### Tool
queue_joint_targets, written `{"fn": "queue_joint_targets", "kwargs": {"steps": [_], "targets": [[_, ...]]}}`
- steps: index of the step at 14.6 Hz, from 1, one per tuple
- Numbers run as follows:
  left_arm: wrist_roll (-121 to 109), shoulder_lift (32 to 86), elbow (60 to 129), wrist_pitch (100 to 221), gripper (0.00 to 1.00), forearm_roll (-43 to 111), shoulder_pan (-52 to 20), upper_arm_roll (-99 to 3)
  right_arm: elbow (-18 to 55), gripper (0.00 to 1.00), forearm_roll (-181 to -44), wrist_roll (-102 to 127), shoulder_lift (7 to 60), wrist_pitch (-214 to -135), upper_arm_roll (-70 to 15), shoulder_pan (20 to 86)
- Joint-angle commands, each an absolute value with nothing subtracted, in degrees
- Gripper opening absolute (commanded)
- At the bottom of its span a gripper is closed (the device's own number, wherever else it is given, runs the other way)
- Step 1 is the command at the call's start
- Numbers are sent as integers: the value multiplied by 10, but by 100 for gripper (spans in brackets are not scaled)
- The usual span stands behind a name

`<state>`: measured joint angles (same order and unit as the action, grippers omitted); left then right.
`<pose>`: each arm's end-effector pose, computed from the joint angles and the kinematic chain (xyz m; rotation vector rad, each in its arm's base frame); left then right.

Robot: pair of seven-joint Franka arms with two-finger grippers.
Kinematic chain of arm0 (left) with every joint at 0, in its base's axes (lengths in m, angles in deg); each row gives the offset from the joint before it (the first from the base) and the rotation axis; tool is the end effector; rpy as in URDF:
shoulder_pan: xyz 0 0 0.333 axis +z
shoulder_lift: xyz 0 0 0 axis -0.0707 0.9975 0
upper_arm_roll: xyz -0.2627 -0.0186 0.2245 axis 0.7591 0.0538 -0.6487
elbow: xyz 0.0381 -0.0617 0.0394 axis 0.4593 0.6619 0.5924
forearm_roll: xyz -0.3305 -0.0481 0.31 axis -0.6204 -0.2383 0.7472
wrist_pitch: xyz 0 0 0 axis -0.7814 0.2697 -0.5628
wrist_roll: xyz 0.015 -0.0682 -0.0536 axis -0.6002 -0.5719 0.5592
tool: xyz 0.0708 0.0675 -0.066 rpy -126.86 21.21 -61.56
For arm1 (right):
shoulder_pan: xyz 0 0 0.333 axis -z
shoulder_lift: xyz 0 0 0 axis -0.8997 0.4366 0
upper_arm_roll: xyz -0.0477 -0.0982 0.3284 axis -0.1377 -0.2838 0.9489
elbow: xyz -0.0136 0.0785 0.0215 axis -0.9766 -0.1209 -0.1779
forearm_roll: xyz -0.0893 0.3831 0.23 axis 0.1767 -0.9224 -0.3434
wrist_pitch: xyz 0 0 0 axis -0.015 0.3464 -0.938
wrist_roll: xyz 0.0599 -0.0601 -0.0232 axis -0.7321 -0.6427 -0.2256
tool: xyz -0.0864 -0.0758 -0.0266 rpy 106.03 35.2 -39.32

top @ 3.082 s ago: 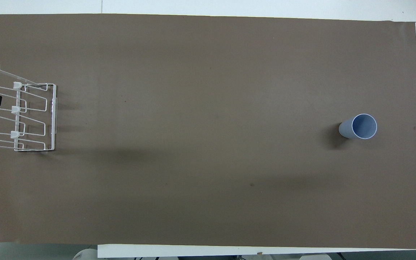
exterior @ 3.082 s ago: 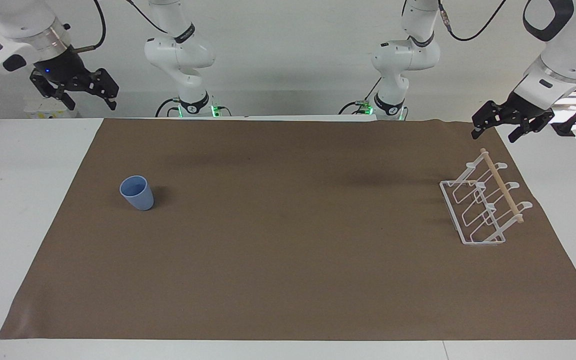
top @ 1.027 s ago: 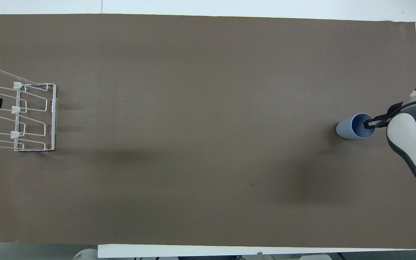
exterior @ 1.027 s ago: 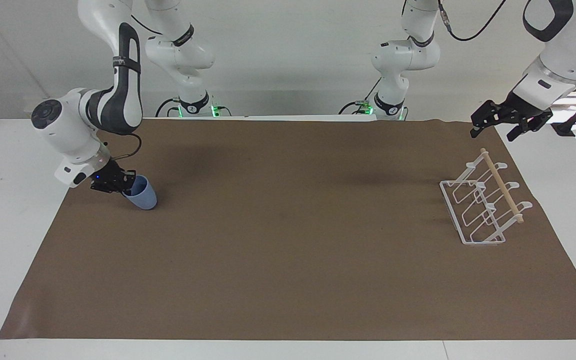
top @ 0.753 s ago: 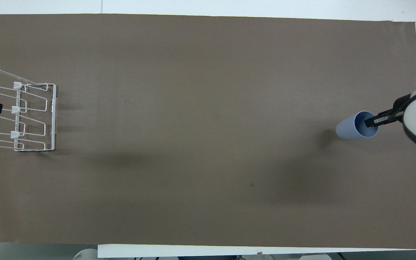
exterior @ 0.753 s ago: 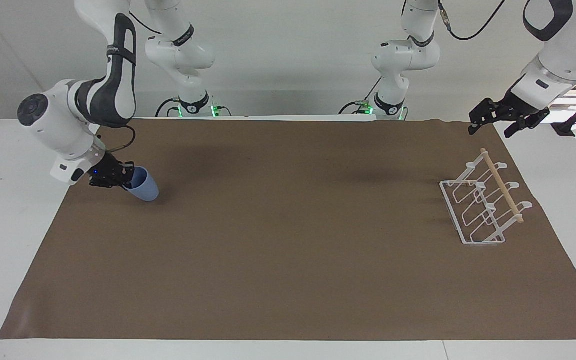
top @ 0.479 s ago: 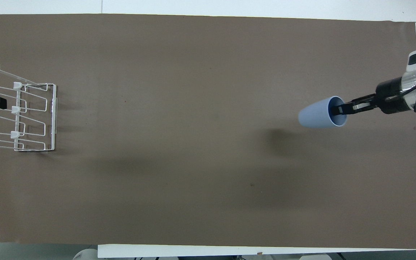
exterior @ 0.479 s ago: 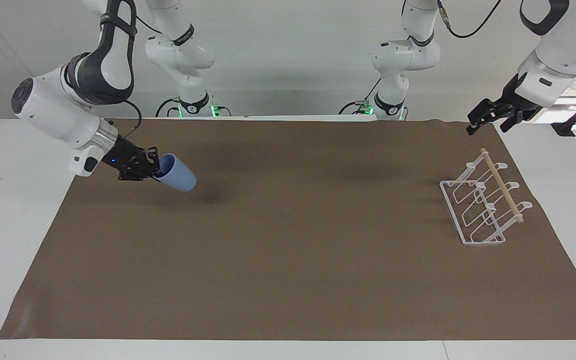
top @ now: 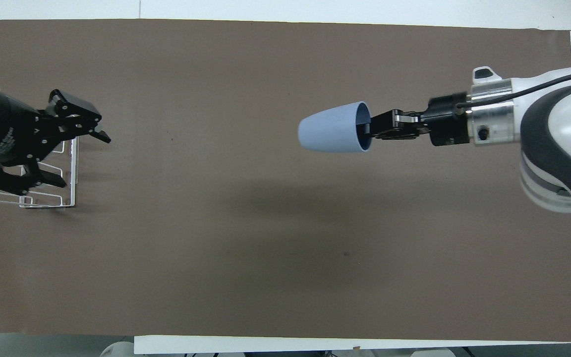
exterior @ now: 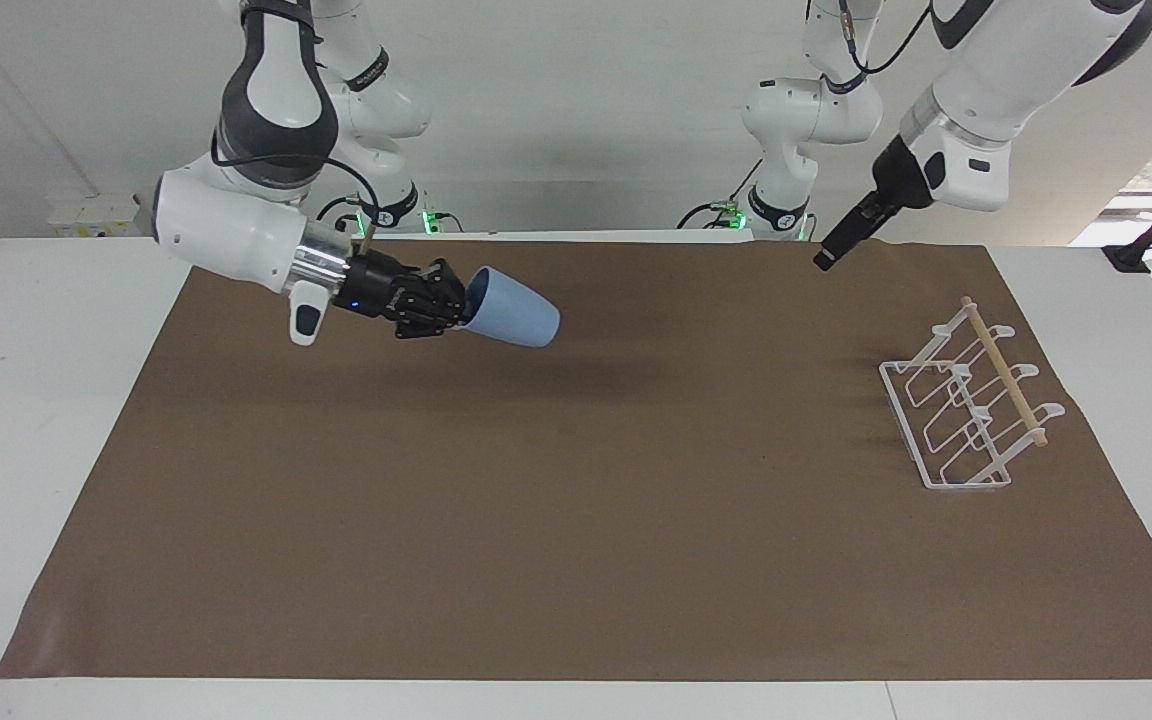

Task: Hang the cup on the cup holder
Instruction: 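Lift the cup with the right gripper while the left gripper approaches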

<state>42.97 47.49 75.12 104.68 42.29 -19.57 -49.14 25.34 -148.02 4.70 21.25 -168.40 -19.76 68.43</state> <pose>0.5529 -0.2136 0.6644 2.7251 1.1394 -0.3789 0.6234 0.1832 0.4982 -2.0701 0.0260 -0.0244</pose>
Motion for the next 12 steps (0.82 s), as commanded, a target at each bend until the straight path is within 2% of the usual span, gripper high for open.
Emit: {"fn": "queue_joint_targets", "kwargs": {"steps": [1, 3, 5, 12], "targets": [[580, 459, 766, 1052, 100, 358, -219, -500, 253, 0, -1541, 102, 215, -1751, -194, 632], [690, 453, 784, 1102, 100, 325, -243, -500, 253, 0, -1544, 132, 216, -1784, -194, 596], [734, 450, 802, 1158, 100, 283, -249, -499, 253, 0, -1545, 151, 216, -1786, -194, 575], [854, 475, 814, 1259, 100, 275, -269, -497, 252, 0, -1590, 174, 216, -1779, -190, 565]]}}
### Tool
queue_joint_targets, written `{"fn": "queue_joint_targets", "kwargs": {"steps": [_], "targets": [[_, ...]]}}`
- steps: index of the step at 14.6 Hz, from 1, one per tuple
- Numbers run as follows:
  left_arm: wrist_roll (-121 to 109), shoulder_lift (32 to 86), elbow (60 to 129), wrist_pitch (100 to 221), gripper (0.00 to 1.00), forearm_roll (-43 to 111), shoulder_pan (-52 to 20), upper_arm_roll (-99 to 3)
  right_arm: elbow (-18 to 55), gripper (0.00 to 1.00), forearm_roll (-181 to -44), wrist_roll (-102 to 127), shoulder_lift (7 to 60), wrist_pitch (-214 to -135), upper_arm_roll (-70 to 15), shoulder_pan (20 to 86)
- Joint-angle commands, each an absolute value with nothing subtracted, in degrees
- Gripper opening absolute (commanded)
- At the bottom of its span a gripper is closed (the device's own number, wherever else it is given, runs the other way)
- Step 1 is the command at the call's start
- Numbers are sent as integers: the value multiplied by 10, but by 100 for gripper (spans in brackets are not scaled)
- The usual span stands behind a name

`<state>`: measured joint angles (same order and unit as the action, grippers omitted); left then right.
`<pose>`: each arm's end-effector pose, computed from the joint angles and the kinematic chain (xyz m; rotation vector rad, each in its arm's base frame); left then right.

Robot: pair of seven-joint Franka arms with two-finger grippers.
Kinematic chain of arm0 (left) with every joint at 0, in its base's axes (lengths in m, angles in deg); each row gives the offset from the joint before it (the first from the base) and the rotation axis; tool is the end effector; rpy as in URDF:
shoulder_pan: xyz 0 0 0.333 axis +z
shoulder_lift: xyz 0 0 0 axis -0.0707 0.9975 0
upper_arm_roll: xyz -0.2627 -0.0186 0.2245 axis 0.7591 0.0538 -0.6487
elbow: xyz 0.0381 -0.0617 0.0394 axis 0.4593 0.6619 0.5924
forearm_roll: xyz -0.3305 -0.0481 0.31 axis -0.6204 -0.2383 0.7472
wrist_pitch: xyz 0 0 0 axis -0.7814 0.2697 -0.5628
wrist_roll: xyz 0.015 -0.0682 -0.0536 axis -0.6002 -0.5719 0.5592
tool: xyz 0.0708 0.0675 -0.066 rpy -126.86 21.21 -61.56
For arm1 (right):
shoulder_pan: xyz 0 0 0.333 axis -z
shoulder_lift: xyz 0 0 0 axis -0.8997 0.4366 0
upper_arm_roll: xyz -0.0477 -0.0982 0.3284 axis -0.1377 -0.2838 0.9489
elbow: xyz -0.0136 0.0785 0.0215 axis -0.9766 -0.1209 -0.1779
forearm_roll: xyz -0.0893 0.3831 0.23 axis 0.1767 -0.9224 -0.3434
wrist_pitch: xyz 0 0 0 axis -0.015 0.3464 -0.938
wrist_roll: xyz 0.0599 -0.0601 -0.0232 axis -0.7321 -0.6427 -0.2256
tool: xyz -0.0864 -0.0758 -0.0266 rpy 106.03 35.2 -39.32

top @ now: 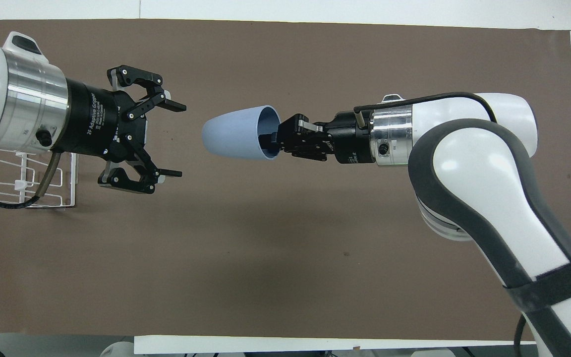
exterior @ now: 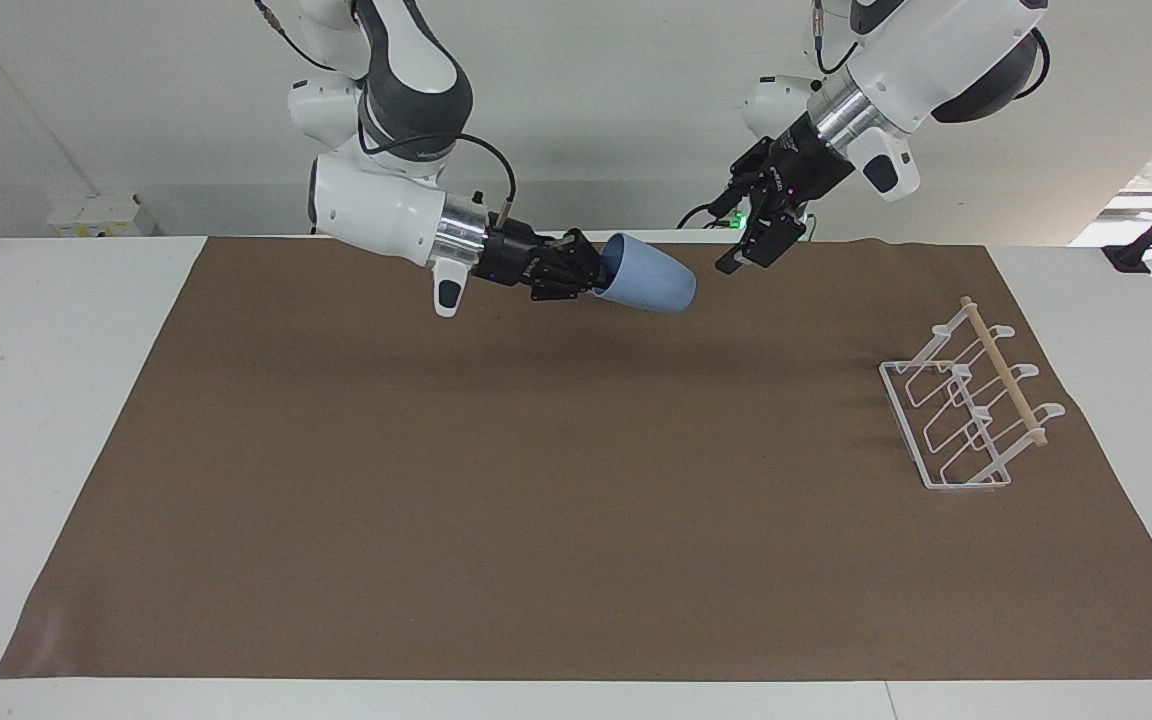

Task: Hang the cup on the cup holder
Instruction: 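Lift the cup with the right gripper while the left gripper approaches, then grasp the cup with the left gripper while the right gripper releases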

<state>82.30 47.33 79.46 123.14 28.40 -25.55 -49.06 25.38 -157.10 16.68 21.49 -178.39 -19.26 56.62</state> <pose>0.5534 -0.2968 0.6633 2.0181 1.8043 -0.5626 0.5939 0.3019 0.5066 -1.9656 0.2173 0.0879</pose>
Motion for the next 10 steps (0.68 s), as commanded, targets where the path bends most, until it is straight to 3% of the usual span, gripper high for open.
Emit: {"fn": "queue_joint_targets", "kwargs": {"steps": [1, 7, 10], "targets": [[856, 484, 815, 1263, 100, 274, -280, -497, 253, 0, -1598, 174, 215, -1781, -190, 554], [871, 503, 817, 1289, 99, 275, -298, -497, 253, 0, -1598, 174, 214, -1784, -191, 537], [871, 502, 823, 1285, 88, 280, -300, -497, 253, 0, -1598, 174, 215, -1784, -191, 540]]}}
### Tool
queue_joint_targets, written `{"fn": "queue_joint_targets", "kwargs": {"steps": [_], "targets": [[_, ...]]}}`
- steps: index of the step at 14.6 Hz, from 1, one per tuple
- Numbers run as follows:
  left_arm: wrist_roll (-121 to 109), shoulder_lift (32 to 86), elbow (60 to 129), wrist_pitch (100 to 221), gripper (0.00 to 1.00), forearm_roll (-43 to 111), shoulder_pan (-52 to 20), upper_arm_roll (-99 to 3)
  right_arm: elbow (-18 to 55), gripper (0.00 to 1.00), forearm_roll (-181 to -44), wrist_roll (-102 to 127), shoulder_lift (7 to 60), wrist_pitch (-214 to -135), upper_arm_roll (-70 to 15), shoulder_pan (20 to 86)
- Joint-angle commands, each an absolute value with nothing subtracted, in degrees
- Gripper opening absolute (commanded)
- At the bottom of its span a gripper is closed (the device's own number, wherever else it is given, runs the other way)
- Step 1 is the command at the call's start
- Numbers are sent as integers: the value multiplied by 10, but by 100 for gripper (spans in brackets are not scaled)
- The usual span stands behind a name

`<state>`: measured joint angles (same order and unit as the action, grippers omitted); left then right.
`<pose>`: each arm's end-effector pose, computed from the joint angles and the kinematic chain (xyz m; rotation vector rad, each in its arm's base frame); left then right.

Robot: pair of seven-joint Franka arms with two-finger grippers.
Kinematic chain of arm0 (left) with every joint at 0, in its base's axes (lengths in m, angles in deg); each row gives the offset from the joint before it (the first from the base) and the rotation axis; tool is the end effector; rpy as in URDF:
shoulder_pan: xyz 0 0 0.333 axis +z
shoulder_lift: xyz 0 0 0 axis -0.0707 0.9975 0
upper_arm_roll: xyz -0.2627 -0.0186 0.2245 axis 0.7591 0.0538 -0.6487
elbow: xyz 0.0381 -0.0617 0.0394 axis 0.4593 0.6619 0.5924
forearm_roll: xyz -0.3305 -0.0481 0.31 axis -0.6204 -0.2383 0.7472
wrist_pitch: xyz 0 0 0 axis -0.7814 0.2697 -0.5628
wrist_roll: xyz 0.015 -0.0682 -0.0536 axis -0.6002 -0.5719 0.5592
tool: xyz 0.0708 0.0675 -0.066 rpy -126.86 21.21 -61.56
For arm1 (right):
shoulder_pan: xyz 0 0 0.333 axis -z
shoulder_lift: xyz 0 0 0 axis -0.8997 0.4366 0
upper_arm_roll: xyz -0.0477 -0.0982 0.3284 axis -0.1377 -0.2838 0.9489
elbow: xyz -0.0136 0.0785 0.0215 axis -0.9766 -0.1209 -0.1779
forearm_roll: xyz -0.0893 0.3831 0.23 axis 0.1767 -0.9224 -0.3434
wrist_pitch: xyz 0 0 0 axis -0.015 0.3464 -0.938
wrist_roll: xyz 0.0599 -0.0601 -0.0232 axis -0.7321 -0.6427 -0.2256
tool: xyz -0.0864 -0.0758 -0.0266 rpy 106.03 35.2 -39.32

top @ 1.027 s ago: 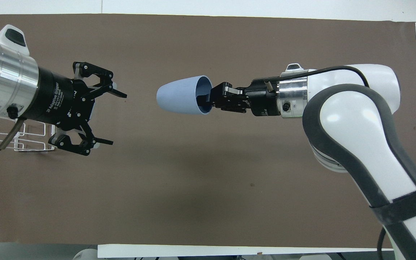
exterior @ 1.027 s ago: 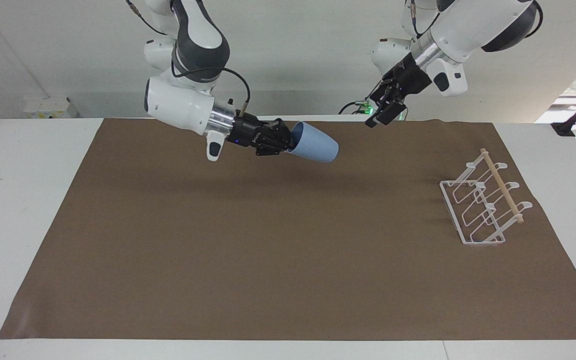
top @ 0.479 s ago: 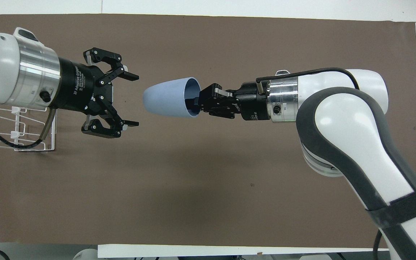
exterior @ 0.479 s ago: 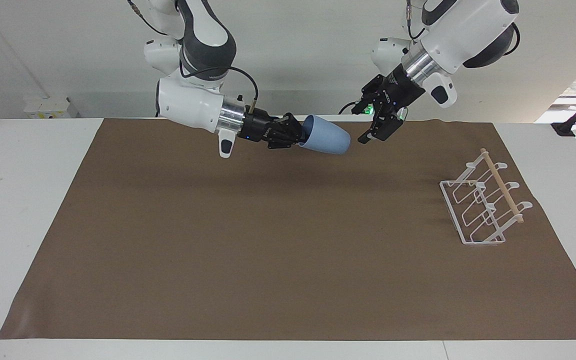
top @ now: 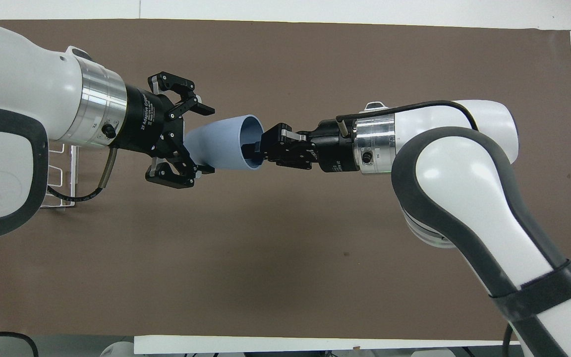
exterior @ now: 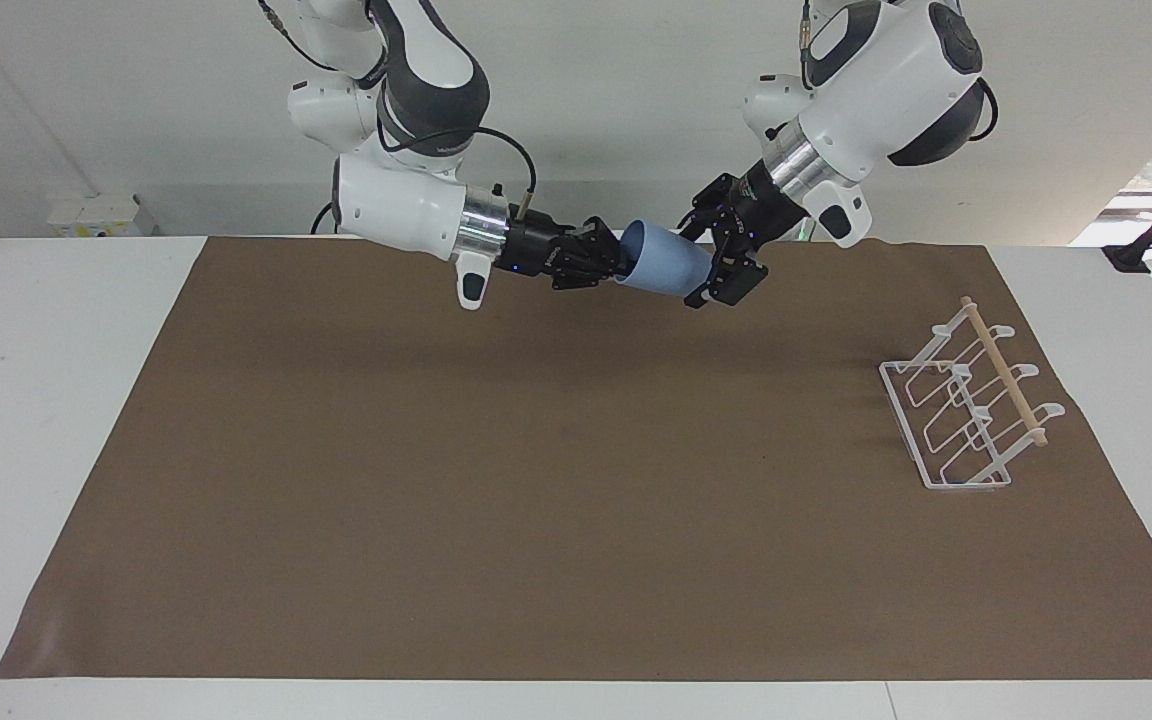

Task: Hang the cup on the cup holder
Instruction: 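Grasp the cup with the left gripper while the right gripper releases, then carry the cup with the left gripper to the wire rack's peg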

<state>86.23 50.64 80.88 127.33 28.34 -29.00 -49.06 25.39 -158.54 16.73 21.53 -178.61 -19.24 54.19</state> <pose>0.5583 -0.3363 0.6193 1.9927 1.8751 -0.6021 0.5813 0.3272 0.5073 -1.9491 0.1935 0.1180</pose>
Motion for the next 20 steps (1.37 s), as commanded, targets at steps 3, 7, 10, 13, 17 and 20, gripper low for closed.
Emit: {"fn": "queue_joint_targets", "kwargs": {"steps": [3, 7, 10, 13, 17, 20], "targets": [[860, 502, 824, 1281, 17, 299, -315, -497, 253, 0, -1598, 174, 215, -1785, -191, 540], [839, 502, 819, 1284, 0, 339, -331, -497, 253, 0, -1598, 174, 215, -1786, -191, 540], [850, 503, 814, 1278, 0, 360, -326, -499, 252, 39, -1598, 174, 215, -1786, -191, 544], [923, 503, 809, 1262, 0, 472, -327, -498, 252, 100, -1597, 174, 210, -1788, -194, 544], [928, 500, 815, 1213, 0, 597, -324, -499, 254, 100, -1561, 174, 194, -1784, -199, 578], [927, 505, 816, 1155, 0, 768, -332, -498, 251, 100, -1342, 174, 177, -1785, -202, 620]]}}
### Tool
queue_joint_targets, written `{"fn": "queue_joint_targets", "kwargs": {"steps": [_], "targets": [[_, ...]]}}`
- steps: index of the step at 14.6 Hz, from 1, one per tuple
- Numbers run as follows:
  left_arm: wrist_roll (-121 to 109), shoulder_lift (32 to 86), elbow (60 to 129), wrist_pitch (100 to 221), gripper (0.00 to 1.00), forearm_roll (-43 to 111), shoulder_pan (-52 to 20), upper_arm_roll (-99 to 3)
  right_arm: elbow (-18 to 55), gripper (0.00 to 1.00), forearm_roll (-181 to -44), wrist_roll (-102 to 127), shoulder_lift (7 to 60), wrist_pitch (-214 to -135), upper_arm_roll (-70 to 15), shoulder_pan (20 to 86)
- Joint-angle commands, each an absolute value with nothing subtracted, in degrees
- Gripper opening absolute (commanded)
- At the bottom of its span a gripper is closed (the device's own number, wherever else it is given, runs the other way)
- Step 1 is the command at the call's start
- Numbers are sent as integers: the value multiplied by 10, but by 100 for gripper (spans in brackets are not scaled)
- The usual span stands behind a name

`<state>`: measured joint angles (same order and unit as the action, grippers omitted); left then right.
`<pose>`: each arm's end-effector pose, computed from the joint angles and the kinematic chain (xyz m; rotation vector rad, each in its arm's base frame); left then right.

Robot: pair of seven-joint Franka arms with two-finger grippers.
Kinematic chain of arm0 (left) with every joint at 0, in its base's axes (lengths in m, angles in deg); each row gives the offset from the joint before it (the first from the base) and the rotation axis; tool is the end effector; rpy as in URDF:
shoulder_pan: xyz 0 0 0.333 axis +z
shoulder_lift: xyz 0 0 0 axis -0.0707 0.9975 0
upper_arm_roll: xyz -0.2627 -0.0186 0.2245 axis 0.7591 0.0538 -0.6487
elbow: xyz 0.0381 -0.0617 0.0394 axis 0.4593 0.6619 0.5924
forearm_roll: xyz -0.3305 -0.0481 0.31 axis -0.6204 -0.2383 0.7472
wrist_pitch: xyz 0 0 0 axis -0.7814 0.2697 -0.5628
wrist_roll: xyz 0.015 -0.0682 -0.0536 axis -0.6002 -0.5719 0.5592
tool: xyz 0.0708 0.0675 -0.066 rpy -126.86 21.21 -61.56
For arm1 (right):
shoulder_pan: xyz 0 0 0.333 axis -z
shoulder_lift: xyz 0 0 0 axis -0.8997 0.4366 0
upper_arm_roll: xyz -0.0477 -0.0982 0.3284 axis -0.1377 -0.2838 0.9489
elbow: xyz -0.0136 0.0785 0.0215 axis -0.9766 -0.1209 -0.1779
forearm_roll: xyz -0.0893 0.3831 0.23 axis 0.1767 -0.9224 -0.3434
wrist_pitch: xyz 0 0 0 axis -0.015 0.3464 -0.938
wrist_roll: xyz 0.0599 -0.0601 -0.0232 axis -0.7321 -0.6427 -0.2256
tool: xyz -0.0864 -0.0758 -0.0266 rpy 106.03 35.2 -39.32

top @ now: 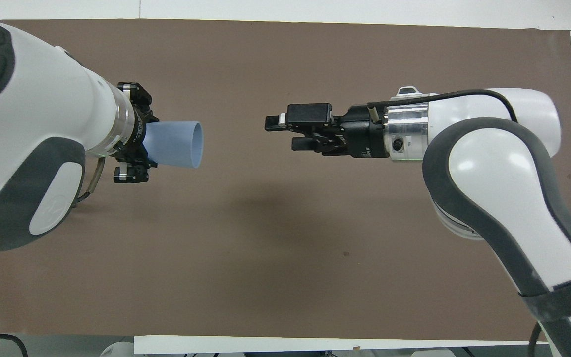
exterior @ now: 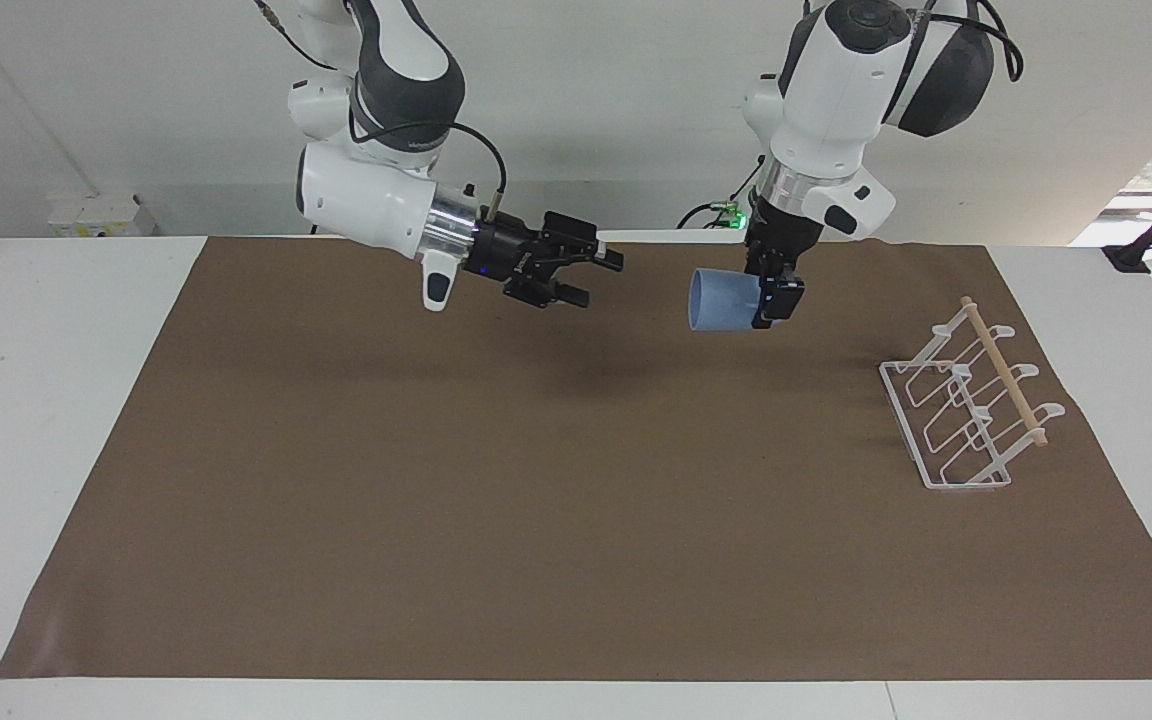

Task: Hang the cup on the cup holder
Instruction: 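Carry the cup with the left gripper to the wire rack's peg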

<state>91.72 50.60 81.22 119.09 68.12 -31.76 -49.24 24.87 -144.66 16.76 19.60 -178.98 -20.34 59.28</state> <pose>0.5583 -0.2975 0.5911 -2.3229 -2.0347 -0.2314 0.6062 0.2564 0.5221 -2.1471 0.1463 -0.0434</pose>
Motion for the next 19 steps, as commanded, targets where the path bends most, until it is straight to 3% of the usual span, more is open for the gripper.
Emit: {"fn": "queue_joint_targets", "kwargs": {"steps": [1, 6, 11, 13, 14, 19], "targets": [[924, 521, 816, 1126, 0, 836, -340, -497, 251, 100, -1276, 174, 172, -1784, -202, 632], [919, 633, 805, 1035, 0, 1132, -365, -498, 250, 100, -981, 172, 154, -1755, -202, 710], [947, 709, 809, 997, 0, 1333, -338, -503, 126, 100, -832, 172, 133, -1484, -207, 775], [960, 736, 809, 982, 0, 1394, -313, -504, 88, 100, -827, 171, 136, -1419, -267, 750], [968, 742, 810, 973, 0, 1419, -299, -503, 86, 100, -822, 172, 141, -1405, -310, 703], [996, 748, 842, 980, 0, 1423, -281, -502, 82, 100, -817, 170, 162, -1401, -395, 652]]}}
